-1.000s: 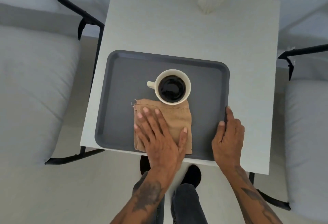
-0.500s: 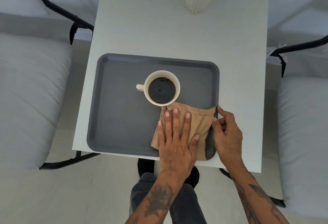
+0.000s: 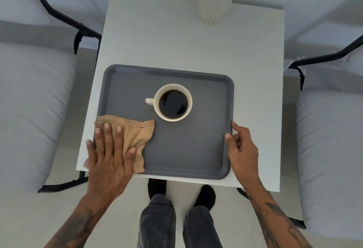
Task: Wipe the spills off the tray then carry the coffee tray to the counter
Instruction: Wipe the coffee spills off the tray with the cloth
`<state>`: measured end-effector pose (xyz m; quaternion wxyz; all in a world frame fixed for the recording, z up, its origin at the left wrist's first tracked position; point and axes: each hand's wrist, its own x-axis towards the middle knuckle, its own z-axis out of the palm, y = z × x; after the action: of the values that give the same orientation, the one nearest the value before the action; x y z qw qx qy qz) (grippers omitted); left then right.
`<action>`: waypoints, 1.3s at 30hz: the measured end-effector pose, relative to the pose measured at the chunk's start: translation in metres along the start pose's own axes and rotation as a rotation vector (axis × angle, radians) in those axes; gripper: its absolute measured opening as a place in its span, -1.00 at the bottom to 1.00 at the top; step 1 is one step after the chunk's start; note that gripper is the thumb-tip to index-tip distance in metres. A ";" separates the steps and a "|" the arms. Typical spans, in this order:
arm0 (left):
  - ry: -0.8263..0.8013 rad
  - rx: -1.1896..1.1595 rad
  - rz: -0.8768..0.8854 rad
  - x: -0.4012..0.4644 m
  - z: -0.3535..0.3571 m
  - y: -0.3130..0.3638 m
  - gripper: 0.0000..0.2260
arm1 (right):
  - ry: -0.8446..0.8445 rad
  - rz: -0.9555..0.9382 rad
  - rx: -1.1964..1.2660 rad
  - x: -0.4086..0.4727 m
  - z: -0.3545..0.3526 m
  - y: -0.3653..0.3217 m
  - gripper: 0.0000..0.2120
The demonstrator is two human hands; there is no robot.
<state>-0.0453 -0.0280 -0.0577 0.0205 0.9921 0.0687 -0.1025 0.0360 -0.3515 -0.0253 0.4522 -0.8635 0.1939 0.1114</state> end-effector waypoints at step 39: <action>0.034 0.036 0.122 0.050 -0.014 0.000 -0.38 | -0.030 0.130 -0.027 0.003 -0.012 -0.015 -0.64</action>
<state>0.0064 -0.0206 -0.0544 0.0078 0.9963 0.0066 -0.0853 0.0457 -0.3542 -0.0084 0.4349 -0.8534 0.2412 0.1560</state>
